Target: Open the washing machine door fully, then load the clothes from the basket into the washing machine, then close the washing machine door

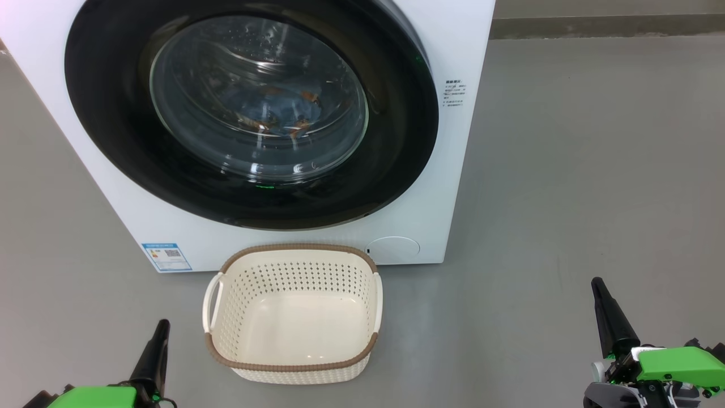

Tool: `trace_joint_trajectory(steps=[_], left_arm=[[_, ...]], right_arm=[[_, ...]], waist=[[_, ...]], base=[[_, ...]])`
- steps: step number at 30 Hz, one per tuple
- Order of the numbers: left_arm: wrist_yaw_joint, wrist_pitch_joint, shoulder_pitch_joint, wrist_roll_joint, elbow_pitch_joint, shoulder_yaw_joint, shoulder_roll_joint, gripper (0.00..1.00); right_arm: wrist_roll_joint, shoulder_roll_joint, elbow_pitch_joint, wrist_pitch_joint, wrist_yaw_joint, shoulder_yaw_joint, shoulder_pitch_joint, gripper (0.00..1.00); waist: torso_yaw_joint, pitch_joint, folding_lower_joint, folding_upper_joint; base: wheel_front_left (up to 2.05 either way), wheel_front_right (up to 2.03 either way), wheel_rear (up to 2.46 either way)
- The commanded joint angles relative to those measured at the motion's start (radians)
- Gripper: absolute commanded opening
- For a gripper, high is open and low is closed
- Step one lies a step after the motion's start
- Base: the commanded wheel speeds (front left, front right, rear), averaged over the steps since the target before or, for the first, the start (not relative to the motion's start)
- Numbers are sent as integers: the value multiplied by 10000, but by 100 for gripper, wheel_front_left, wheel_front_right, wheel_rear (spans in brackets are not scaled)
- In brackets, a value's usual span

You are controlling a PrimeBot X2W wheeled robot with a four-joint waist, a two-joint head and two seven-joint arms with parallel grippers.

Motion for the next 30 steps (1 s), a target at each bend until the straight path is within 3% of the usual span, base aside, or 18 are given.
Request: trace_joint_trajectory(steps=[1, 30], left_arm=[[-93, 73, -482, -80, -176, 343, 130, 0], [-94, 73, -483, -79, -175, 343, 130, 0]], right_arm=[[24, -27, -296, 88, 16, 215, -135, 0], [24, -26, -296, 88, 16, 215, -135, 0]], waist=[[0, 0, 0, 0], [0, 0, 0, 0]], base=[[0, 0, 0], [0, 0, 0]])
